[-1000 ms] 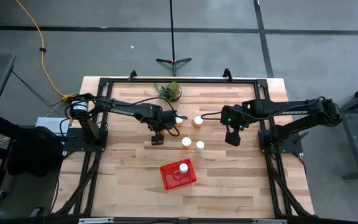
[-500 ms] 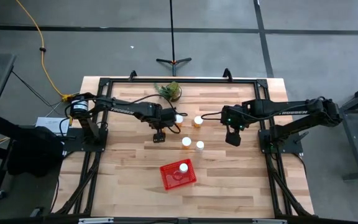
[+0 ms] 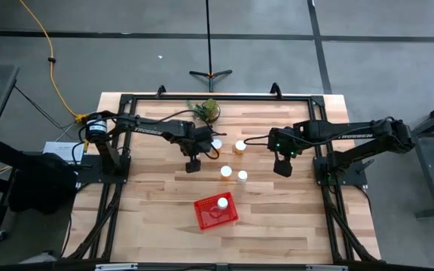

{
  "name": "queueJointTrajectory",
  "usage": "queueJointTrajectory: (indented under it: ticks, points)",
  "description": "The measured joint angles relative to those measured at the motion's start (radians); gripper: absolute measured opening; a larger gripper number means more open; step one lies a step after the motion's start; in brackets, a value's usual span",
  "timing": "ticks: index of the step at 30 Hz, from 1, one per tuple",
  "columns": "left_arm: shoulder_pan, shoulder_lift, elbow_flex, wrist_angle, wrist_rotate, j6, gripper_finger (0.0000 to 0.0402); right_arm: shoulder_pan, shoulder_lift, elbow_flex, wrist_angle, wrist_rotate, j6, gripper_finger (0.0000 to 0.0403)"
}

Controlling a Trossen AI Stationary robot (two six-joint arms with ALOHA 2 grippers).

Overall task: Pick and place pill bottles into a basket
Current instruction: Put the top left orange pill bottle into the basket

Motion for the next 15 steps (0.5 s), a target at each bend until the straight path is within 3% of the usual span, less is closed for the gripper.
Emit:
queueJointTrajectory:
  ticks: [15]
  points:
    - [0.000,0.000,0.000,-0.008,-0.004,0.005,0.0247,0.000,0.000,0.000,0.000,0.000,0.000,0.0305]
